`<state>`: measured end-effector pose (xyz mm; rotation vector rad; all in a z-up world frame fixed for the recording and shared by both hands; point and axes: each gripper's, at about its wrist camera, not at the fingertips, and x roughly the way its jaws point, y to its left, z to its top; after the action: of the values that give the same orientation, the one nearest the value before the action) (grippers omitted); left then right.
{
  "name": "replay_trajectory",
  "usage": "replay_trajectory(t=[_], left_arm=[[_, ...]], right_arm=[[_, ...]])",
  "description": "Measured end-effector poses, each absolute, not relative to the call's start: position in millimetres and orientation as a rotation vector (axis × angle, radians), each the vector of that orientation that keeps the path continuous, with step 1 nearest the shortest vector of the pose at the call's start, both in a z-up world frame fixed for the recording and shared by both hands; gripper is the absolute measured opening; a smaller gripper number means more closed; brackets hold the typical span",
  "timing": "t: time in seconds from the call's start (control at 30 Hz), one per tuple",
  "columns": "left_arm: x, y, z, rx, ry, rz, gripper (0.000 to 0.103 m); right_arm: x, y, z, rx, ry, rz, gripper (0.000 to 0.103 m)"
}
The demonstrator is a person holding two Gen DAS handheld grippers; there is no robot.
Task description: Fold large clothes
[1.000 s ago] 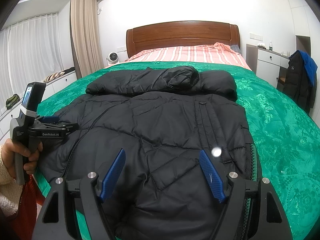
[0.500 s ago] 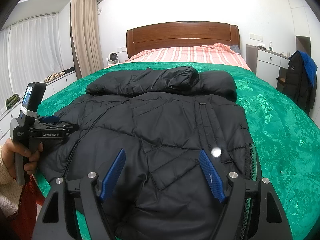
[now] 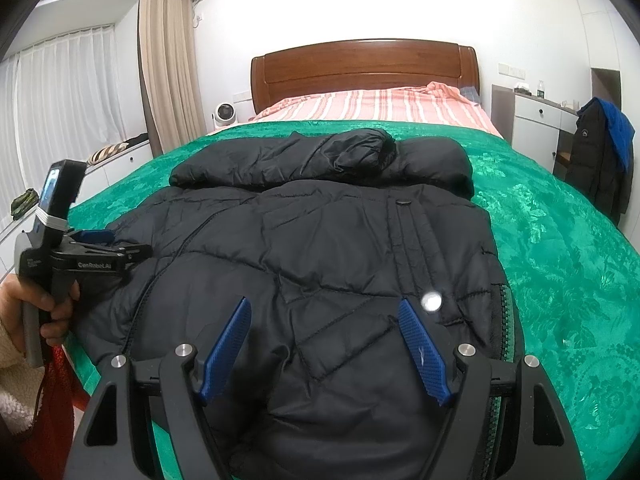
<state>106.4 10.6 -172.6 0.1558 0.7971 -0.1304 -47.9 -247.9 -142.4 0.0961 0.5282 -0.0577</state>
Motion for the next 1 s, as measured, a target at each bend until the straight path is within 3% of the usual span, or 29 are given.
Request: replay_trajectory(t=[1.0], left_arm=[[89,49,-186,0.224,0.828,-0.148,0.103]], right_arm=[[-37,-247,-162,0.129,0.605,-0.060,0.087]])
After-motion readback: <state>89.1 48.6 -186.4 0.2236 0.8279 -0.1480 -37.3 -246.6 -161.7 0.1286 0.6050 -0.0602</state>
